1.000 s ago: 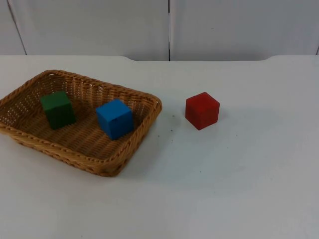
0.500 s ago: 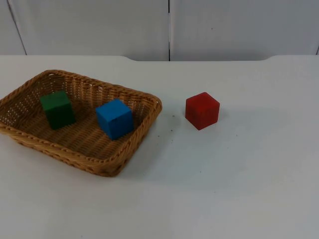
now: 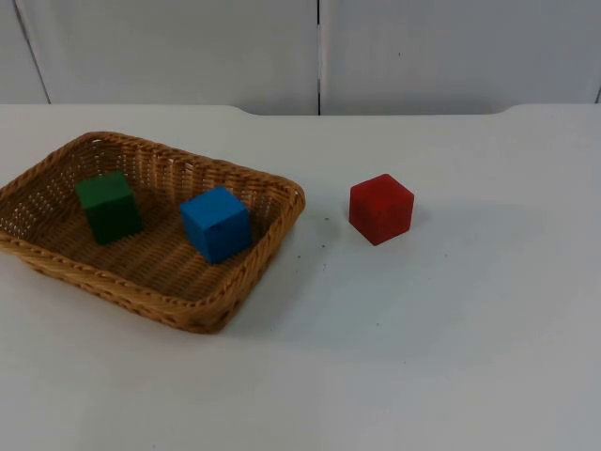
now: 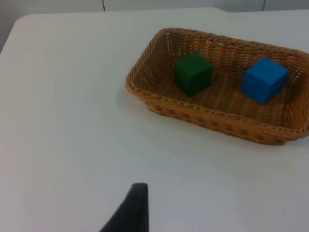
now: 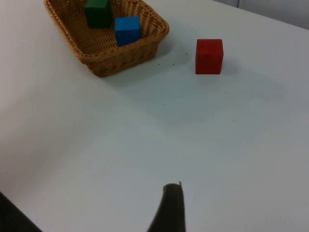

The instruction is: Pick up one cube with each hand and place exactly two cubes into the same basket, leaving the remaining cube outside.

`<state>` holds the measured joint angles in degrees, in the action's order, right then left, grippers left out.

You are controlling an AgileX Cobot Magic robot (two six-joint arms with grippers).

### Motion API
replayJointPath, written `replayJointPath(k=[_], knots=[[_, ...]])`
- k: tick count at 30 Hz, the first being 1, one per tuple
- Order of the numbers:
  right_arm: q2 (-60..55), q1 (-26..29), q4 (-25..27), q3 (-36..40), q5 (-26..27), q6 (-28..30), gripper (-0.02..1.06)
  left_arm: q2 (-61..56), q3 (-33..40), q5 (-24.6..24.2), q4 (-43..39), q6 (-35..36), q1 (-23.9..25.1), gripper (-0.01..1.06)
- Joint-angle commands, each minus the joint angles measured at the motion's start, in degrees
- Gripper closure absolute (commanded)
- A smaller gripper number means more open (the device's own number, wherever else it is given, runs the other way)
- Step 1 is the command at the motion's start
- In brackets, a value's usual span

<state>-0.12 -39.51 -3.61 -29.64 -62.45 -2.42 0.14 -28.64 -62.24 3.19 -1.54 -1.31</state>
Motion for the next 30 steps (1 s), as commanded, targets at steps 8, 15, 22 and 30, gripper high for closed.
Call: replayJointPath(k=[8,15,22,30], knots=[[0.1,-0.2,-0.3,0.2,0.7,0.5,0.25,-0.1,0.3,0.6,-0.3,0.3,-0.4,0.03],[0.1,-0.2,-0.3,0.2,0.7,0.5,-0.01,-0.1,0.3,0.6,-0.3,0.3,-0.4,0.02],[0.1,-0.2,-0.3,0.2,0.7,0.5,-0.01,-0.1,0.3,0.6,-0.3,0.3,-0.4,0.0],[0.1,-0.2,-0.3,0.2,0.7,0.5,-0.01,-0.1,0.3,0.6,-0.3,0.3,-0.4,0.0]])
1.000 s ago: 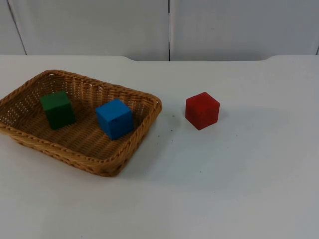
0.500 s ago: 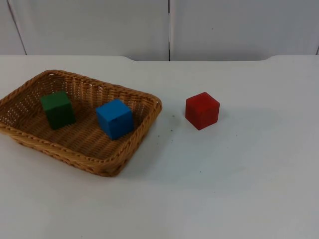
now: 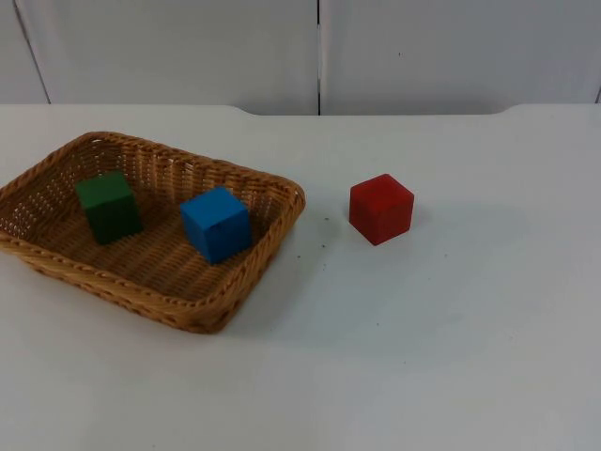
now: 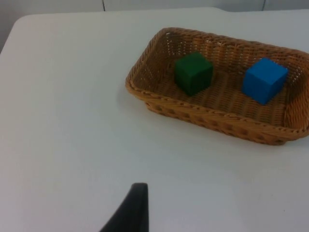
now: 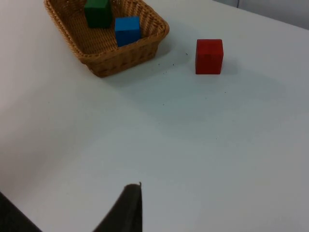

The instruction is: Pick up one cube with each hand and place exactly two cubes into the same basket, leaving the remaining cube outside.

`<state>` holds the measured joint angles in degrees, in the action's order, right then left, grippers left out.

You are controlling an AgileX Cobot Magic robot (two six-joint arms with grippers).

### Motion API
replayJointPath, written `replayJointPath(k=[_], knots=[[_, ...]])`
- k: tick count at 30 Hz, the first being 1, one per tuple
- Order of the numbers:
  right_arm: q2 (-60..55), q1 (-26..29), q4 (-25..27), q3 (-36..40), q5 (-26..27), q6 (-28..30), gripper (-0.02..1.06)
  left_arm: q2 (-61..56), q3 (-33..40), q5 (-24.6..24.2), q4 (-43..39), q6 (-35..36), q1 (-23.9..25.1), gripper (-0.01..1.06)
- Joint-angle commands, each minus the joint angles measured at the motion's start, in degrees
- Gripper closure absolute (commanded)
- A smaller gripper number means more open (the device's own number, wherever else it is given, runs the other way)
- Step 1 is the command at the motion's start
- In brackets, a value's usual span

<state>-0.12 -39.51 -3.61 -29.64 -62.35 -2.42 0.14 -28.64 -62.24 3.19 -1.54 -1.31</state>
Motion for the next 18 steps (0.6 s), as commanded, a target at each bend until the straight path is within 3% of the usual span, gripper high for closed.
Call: replayJointPath(k=[1,18], knots=[[0.1,-0.2,-0.3,0.2,0.6,0.5,-0.01,-0.1,0.3,0.6,-0.3,0.3,-0.4,0.0],[0.1,-0.2,-0.3,0.2,0.6,0.5,-0.01,-0.1,0.3,0.7,-0.3,0.3,-0.4,0.0]])
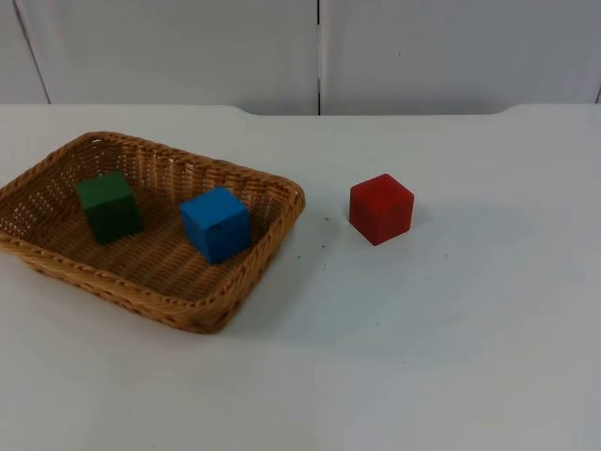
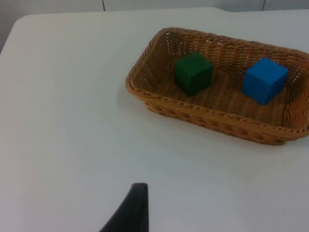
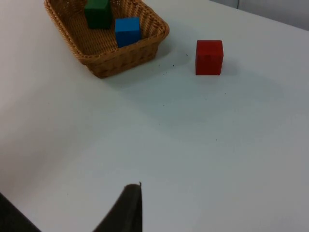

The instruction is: Pick up one cube with each hand and place exactly two cubes into the same basket, leaving the remaining cube outside.

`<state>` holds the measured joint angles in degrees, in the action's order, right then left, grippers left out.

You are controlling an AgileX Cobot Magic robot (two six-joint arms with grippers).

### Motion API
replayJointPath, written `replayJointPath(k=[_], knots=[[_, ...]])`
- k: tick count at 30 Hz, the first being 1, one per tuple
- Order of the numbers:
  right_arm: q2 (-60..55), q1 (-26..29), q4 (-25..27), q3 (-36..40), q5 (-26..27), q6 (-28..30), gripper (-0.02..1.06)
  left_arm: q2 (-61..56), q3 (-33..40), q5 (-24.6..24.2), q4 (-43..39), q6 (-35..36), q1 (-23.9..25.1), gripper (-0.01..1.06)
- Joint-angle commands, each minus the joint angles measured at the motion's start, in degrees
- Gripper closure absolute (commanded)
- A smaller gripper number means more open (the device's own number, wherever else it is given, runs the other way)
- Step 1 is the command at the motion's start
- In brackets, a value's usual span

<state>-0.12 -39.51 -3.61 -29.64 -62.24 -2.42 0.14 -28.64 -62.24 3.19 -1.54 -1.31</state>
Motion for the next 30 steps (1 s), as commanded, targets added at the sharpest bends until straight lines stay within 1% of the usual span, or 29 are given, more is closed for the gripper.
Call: replayJointPath(k=[1,18,25,30], knots=[[0.1,-0.2,-0.3,0.2,0.5,0.5,-0.01,-0.1,0.3,0.7,-0.3,0.3,-0.4,0.0],[0.1,-0.2,-0.3,0.2,0.5,0.5,-0.01,-0.1,0.3,0.7,-0.3,0.3,-0.3,0.0],[0.1,-0.2,-0.3,0.2,0.5,0.5,-0.01,-0.1,0.3,0.7,-0.3,0.3,3.2,0.0],[0.1,0.7,-0.3,0.2,0.5,0.5,-0.01,-0.1,0.3,0.7,-0.3,0.3,3.2,0.0]])
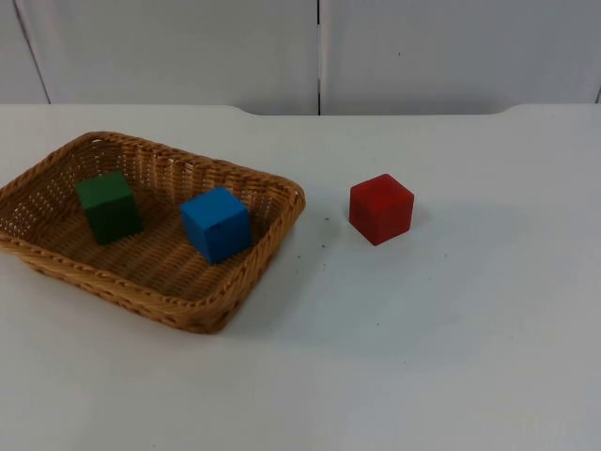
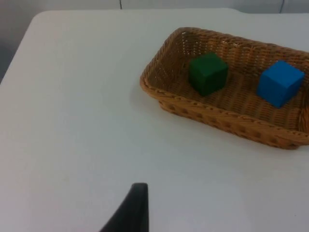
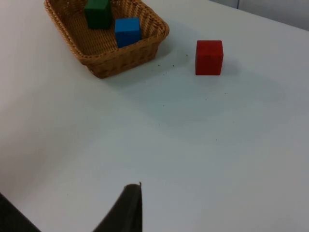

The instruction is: Pick up one cube with each hand and place exactly two cubes into the same basket, leaving the remaining cube outside.

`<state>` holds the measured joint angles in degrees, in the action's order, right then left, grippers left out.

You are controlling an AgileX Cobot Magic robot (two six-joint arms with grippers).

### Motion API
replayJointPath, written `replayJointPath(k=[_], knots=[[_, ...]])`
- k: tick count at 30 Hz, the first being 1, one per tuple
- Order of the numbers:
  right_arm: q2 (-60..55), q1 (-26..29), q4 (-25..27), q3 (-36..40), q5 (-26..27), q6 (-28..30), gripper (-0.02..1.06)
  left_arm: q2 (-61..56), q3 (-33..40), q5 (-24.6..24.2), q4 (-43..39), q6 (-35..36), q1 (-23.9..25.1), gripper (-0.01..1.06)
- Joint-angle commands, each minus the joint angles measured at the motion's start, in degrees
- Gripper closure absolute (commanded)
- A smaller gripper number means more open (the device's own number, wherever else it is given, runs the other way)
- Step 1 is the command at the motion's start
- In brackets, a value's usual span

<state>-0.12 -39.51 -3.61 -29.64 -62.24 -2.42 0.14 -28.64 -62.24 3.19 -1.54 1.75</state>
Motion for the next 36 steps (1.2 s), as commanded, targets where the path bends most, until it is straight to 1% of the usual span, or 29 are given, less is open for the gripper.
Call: replayJointPath(k=[1,3,8,9,13,14,19,20,23,24,28,29,33,34,36], knots=[[0.1,1.4,-0.3,0.2,0.5,0.5,-0.01,-0.1,0.3,0.7,-0.3,0.3,0.1,0.0],[0.1,2.0,-0.3,0.2,0.5,0.5,-0.01,-0.1,0.3,0.7,-0.3,0.3,0.1,0.0],[0.1,6.9,-0.3,0.2,0.5,0.5,-0.01,-0.1,0.3,0.7,-0.3,0.3,0.1,0.0],[0.1,6.9,-0.3,0.2,0.5,0.5,-0.01,-0.1,0.3,0.7,-0.3,0.3,0.1,0.0],[0.1,11.6,-0.3,0.2,0.5,0.5,-0.01,-0.1,0.3,0.7,-0.3,0.3,0.1,0.0],[0.1,11.6,-0.3,0.2,0.5,0.5,-0.01,-0.1,0.3,0.7,-0.3,0.3,0.1,0.0],[0.1,17.7,-0.3,0.2,0.5,0.5,-0.01,-0.1,0.3,0.7,-0.3,0.3,0.1,0.0],[0.1,17.7,-0.3,0.2,0.5,0.5,-0.01,-0.1,0.3,0.7,-0.3,0.3,0.1,0.0],[0.1,21.0,-0.3,0.2,0.5,0.5,-0.01,-0.1,0.3,0.7,-0.3,0.3,0.1,0.0],[0.1,21.0,-0.3,0.2,0.5,0.5,-0.01,-0.1,0.3,0.7,-0.3,0.3,0.1,0.0],[0.1,25.7,-0.3,0.2,0.5,0.5,-0.01,-0.1,0.3,0.7,-0.3,0.3,0.1,0.0],[0.1,25.7,-0.3,0.2,0.5,0.5,-0.01,-0.1,0.3,0.7,-0.3,0.3,0.1,0.0],[0.1,30.5,-0.3,0.2,0.5,0.5,-0.01,-0.1,0.3,0.7,-0.3,0.3,0.1,0.0],[0.1,30.5,-0.3,0.2,0.5,0.5,-0.01,-0.1,0.3,0.7,-0.3,0.3,0.1,0.0],[0.1,32.4,-0.3,0.2,0.5,0.5,-0.01,-0.1,0.3,0.7,-0.3,0.3,0.1,0.0]])
